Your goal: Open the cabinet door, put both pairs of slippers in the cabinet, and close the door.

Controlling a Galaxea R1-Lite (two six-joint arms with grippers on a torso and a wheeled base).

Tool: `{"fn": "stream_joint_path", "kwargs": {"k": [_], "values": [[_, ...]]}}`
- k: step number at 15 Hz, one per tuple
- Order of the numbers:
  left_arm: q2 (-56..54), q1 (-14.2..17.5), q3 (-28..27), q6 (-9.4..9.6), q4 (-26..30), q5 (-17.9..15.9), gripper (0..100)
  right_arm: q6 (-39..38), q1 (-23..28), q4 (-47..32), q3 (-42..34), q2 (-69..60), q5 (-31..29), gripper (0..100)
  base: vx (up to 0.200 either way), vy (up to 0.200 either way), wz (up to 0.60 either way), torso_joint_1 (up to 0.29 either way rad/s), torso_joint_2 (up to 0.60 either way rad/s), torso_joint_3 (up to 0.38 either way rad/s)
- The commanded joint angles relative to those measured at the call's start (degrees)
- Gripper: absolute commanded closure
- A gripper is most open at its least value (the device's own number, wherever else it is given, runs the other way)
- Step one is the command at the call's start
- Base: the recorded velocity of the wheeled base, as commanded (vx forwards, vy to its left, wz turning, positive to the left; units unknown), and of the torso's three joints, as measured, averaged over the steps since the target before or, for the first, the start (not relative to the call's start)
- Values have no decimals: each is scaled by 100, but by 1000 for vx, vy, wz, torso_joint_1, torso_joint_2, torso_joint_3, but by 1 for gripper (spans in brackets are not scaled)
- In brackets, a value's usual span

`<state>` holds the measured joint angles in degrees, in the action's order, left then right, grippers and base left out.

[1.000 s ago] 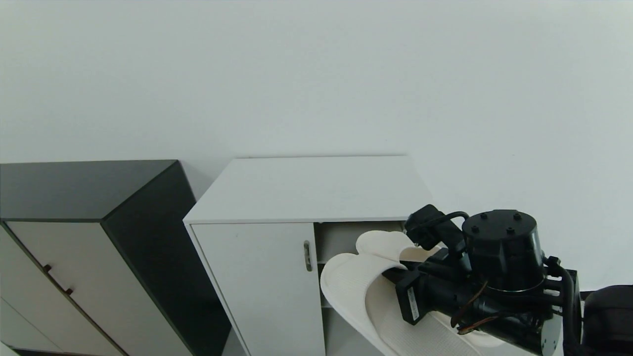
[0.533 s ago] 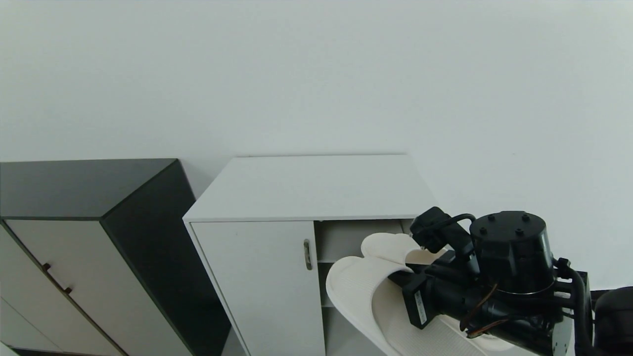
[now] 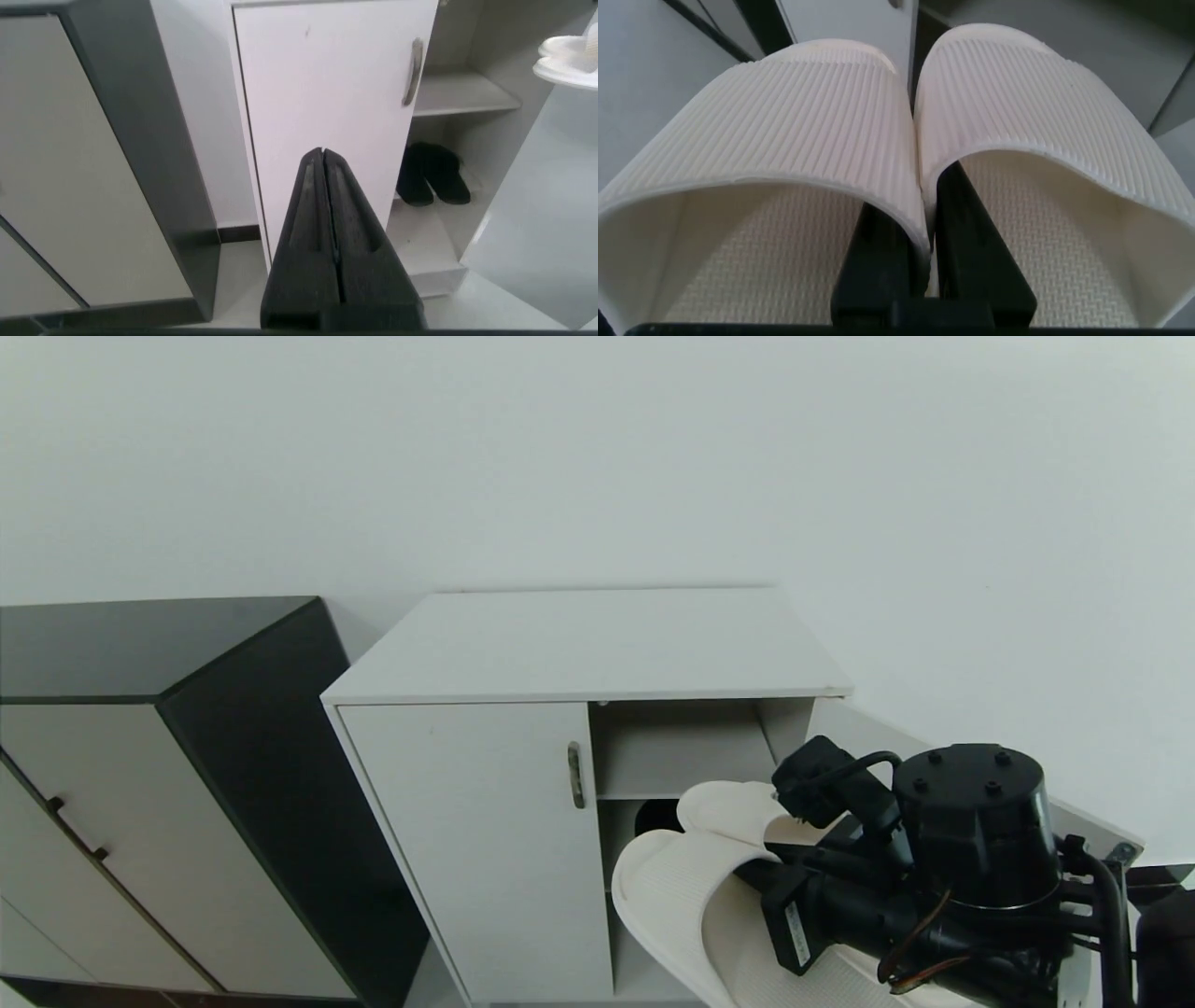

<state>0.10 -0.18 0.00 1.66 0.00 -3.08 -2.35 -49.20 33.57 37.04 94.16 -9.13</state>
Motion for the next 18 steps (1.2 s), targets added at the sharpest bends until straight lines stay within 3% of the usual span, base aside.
{"fn": "stream_joint_path", "kwargs": {"k": [1, 18], "values": [[-1, 1, 0, 1, 0, 1, 100, -2, -2, 9, -3, 32, -1, 100, 0, 0, 0, -212, 525, 315], [-1, 1, 0, 1, 0, 1, 100, 16, -11, 9, -21, 138, -27, 100, 0, 0, 0, -140, 477, 335]]}}
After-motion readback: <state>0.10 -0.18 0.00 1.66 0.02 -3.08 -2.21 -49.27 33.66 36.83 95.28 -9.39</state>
